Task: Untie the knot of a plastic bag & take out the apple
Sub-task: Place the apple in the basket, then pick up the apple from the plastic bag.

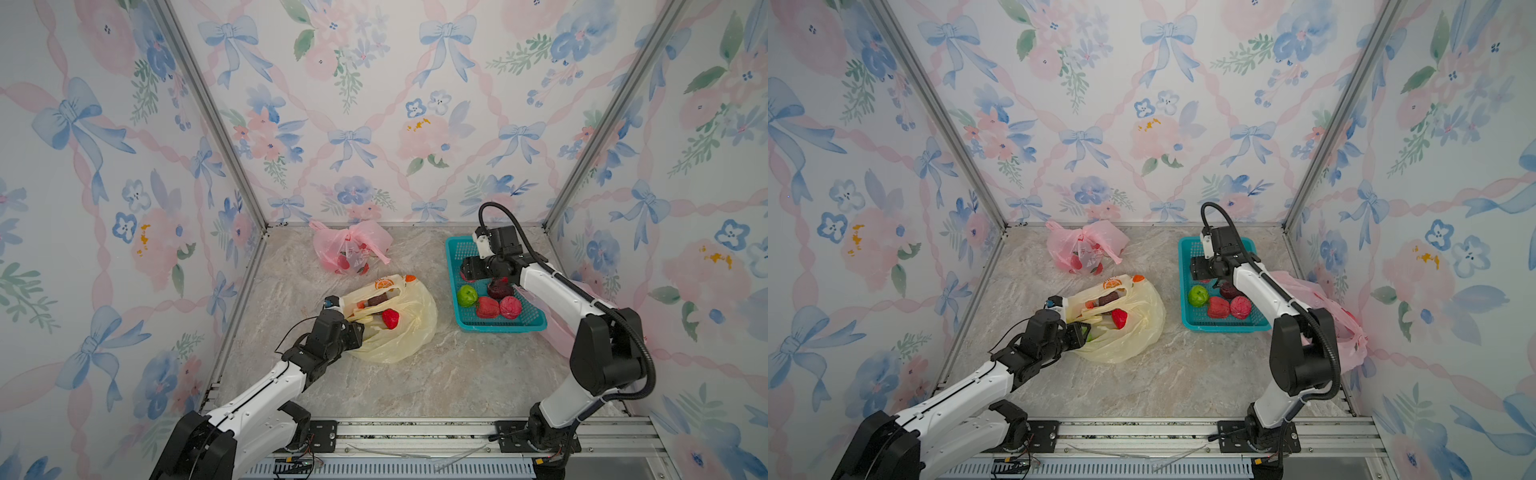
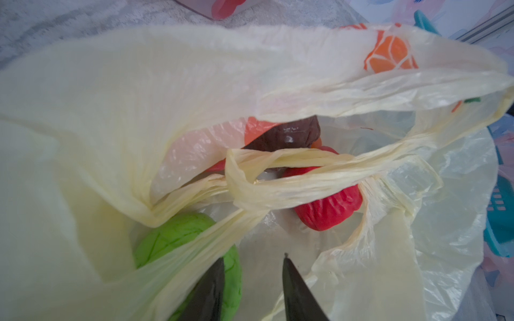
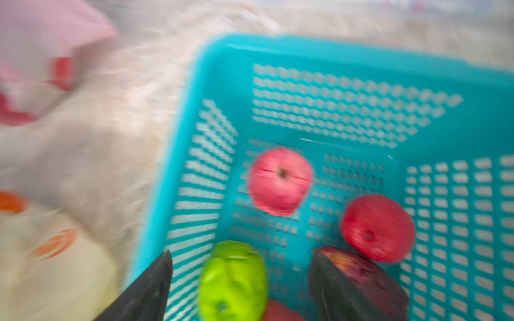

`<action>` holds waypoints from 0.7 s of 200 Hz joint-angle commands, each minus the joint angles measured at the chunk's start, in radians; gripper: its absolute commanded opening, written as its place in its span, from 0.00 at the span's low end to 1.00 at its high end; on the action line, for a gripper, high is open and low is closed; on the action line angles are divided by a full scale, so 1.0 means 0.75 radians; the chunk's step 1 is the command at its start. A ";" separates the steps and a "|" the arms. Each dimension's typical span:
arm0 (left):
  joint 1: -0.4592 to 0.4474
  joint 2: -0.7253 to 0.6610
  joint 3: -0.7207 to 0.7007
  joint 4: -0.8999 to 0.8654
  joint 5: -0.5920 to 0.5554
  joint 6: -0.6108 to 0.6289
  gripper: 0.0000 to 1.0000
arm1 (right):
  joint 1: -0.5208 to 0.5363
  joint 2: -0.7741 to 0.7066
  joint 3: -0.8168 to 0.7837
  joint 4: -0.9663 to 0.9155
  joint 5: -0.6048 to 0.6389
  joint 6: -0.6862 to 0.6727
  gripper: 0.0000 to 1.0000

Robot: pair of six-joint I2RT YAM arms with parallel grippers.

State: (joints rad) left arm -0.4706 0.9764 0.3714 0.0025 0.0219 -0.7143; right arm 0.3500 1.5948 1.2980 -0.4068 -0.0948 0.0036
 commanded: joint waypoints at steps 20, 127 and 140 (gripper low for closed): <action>0.007 -0.010 0.065 -0.044 -0.015 0.045 0.39 | 0.390 -0.146 -0.043 -0.014 -0.403 -0.137 0.67; 0.007 -0.107 0.095 -0.157 -0.059 0.042 0.42 | 0.718 0.352 0.241 -0.119 -0.035 -0.060 0.59; 0.010 -0.123 0.070 -0.158 -0.070 0.035 0.42 | 0.718 0.396 0.282 -0.143 0.006 -0.060 0.59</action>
State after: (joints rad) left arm -0.4706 0.9081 0.4377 -0.0795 0.0006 -0.6994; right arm 0.8780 1.8652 1.4273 -0.4633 -0.2039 -0.0418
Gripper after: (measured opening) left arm 0.419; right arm 0.592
